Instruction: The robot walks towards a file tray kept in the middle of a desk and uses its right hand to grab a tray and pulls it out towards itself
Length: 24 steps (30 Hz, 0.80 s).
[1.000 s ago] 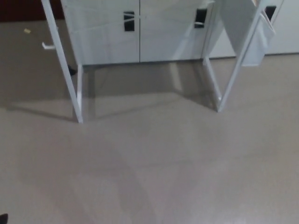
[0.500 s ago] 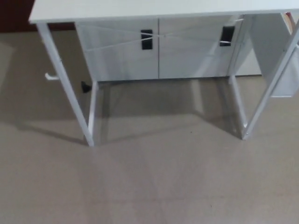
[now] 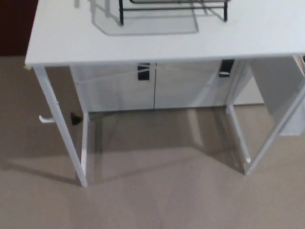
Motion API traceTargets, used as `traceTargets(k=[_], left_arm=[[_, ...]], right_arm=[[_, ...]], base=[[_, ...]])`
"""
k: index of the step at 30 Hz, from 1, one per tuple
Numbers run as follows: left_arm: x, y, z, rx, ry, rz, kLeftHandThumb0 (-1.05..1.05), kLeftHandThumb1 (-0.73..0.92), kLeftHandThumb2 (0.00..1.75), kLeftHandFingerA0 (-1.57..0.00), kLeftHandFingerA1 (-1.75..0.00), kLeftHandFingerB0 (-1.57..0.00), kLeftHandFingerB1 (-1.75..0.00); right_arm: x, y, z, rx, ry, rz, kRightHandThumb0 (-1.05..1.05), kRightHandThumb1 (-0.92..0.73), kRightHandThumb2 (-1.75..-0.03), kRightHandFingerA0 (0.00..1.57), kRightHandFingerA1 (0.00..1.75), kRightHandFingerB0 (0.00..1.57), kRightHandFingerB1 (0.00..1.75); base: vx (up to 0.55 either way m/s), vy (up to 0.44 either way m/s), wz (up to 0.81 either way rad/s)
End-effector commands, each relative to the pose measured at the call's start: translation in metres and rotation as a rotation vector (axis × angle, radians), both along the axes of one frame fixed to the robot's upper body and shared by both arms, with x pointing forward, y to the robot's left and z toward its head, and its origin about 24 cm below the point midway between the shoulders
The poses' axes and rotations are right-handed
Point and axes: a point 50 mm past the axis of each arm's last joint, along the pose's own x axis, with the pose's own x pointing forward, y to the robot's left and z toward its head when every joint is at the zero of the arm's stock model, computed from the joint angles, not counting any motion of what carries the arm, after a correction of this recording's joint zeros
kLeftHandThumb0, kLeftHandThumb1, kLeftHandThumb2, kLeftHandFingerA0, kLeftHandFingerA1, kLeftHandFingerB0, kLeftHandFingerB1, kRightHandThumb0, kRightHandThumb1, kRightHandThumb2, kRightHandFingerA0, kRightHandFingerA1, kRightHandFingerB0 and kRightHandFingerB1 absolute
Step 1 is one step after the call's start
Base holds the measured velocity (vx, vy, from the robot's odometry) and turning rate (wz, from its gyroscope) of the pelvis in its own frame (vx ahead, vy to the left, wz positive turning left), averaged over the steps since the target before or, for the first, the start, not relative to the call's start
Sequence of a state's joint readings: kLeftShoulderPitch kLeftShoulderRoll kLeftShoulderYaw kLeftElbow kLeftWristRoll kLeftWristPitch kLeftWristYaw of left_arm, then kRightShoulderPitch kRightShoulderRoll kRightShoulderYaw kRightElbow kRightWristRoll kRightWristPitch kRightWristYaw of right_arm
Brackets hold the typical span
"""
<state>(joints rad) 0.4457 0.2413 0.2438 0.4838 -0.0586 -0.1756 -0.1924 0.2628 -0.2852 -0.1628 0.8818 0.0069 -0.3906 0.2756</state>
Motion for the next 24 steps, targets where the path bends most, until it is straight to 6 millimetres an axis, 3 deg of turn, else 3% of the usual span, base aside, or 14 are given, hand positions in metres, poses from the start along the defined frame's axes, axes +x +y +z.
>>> traceTargets(k=[1,3,4,5,10,11,13,14,20,21,22,24], left_arm=[[0.006,0.0,0.004,0.025,-0.037,-0.005,-0.43,0.7,0.6,-0.33,-0.49,-0.24,-0.37],[0.006,-0.001,0.003,0.028,-0.027,-0.024,-0.45,0.7,0.61,-0.31,-0.45,-0.23,-0.36],[0.006,-0.001,0.004,0.026,-0.028,-0.028,-0.46,0.7,0.61,-0.3,-0.45,-0.23,-0.36],[0.006,-0.002,0.004,0.017,-0.032,-0.025,-0.44,0.7,0.61,-0.29,-0.46,-0.22,-0.37],[0.006,-0.01,0.005,-0.013,-0.04,-0.038,-0.44,0.71,0.62,-0.26,-0.45,-0.2,-0.36],[0.006,-0.011,0.005,-0.015,-0.04,-0.04,-0.44,0.71,0.62,-0.27,-0.45,-0.2,-0.36],[0.006,-0.015,0.004,-0.019,-0.041,-0.043,-0.45,0.71,0.62,-0.28,-0.45,-0.22,-0.36],[0.006,-0.018,0.004,-0.025,-0.048,-0.047,-0.43,0.71,0.62,-0.31,-0.45,-0.23,-0.38],[0.008,-0.025,0.003,-0.037,-0.042,-0.049,-0.44,0.7,0.61,-0.3,-0.49,-0.21,-0.38],[0.008,-0.026,0.003,-0.034,-0.047,-0.052,-0.43,0.7,0.6,-0.32,-0.5,-0.22,-0.38],[0.008,-0.027,0.004,-0.03,-0.048,-0.053,-0.43,0.7,0.61,-0.32,-0.48,-0.22,-0.38],[0.008,-0.03,0.002,-0.046,-0.052,-0.046,-0.43,0.69,0.61,-0.3,-0.48,-0.22,-0.39]], right_arm=[[0.005,-0.006,0.005,-0.02,-0.03,0.004,-0.76,-0.46,-0.89,0.44,0.73,0.21,0.56],[0.006,-0.006,0.006,-0.034,-0.027,0.016,-0.75,-0.46,-0.89,0.45,0.73,0.21,0.56],[0.006,-0.005,0.007,-0.033,-0.029,0.018,-0.67,-0.43,-0.98,0.54,0.78,0.11,0.53],[0.006,-0.005,0.007,-0.032,-0.03,0.019,-0.76,-0.46,-0.89,0.45,0.74,0.22,0.57],[0.007,-0.006,0.006,-0.034,-0.016,0.02,-0.78,-0.46,-0.9,0.45,0.74,0.22,0.57],[0.006,-0.006,0.005,-0.039,-0.012,0.023,-0.67,-0.43,-0.99,0.5,0.75,0.11,0.52],[0.009,-0.007,0.009,-0.053,-0.014,0.04,-0.68,-0.44,-0.99,0.51,0.76,0.12,0.52],[0.009,-0.006,0.01,-0.054,-0.018,0.043,-0.75,-0.65,-0.6,0.45,0.72,0.27,0.52],[0.009,-0.008,0.007,-0.055,0.007,0.032,-0.76,-0.65,-0.59,0.46,0.71,0.25,0.5],[0.009,-0.008,0.007,-0.052,0.004,0.031,-0.76,-0.65,-0.59,0.45,0.71,0.25,0.51],[0.009,-0.007,0.008,-0.05,-0.002,0.037,-0.71,-0.44,-0.99,0.55,0.77,0.12,0.52],[0.009,-0.004,0.011,-0.049,-0.018,0.043,-0.69,-0.44,-1.0,0.59,0.79,0.14,0.53]], base=[[0.25,0.001,0.05],[0.26,-0.056,0.1],[0.31,-0.114,0.19],[0.44,-0.123,0.32],[0.29,-0.124,0.14],[0.34,-0.038,-0.04],[0.3,0.009,-0.15],[0.3,0.022,-0.21],[0.32,0.126,-0.29],[0.26,0.201,-0.29],[0.26,0.205,-0.34],[0.22,0.184,-0.04]])
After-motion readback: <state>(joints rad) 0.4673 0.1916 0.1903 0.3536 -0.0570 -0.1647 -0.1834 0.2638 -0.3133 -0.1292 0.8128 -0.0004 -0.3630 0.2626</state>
